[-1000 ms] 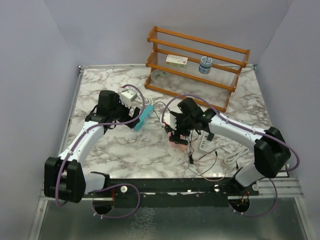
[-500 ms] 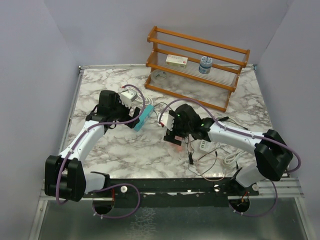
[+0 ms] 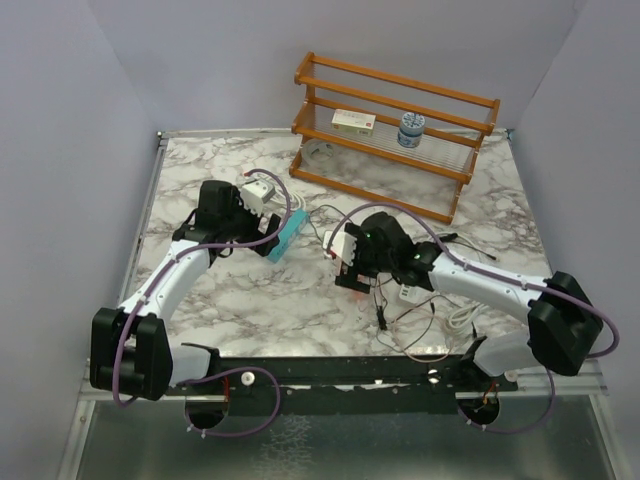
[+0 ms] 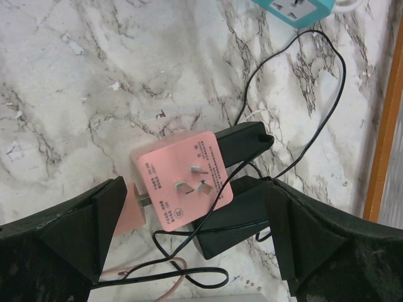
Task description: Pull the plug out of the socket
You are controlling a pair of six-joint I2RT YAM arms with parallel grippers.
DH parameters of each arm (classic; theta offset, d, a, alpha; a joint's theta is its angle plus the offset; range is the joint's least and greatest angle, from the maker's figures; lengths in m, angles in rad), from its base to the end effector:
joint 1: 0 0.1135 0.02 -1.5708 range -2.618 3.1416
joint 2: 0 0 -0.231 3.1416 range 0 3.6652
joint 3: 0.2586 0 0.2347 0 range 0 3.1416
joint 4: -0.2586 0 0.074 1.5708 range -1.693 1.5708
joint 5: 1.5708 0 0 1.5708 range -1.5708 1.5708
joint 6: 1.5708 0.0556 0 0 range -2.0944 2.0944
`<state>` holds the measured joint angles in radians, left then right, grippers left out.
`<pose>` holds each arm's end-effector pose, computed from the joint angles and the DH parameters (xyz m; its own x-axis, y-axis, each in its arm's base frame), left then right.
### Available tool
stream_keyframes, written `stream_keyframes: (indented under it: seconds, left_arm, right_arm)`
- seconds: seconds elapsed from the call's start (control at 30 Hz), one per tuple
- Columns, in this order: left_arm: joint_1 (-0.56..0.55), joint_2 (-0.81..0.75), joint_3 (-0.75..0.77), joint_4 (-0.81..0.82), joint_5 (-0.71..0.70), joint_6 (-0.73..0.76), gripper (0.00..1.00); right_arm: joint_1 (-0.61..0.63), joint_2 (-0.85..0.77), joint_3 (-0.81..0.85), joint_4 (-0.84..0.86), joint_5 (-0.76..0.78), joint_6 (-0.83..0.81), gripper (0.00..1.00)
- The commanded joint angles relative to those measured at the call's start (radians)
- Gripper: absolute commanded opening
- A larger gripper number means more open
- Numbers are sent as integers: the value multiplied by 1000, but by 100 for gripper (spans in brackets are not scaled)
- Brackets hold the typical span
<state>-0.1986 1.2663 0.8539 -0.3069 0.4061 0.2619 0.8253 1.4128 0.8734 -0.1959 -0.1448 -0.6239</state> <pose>0.2670 -0.0761 0.2155 -0.5015 0.3436 -0.7940 0.6237 0.7796 -0.0566 0.2009 0.2294 0.1900 0.0978 -0.7462 -0.6585 -0.9148 0.1930 -0.3547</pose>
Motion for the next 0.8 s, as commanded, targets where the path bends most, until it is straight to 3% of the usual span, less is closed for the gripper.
stream_keyframes:
  seconds: [0.0, 0.53, 0.77]
  left_arm:
    - [-1, -3, -18, 17, -17, 5, 99]
    - [2, 12, -13, 23, -44, 12, 99]
    - [2, 15, -13, 22, -42, 13, 99]
  right_arm:
    - [-1, -61, -30, -40, -63, -45, 100]
    - [38, 122, 82, 110, 101, -8, 100]
    - [47, 162, 52, 116, 225, -37, 100]
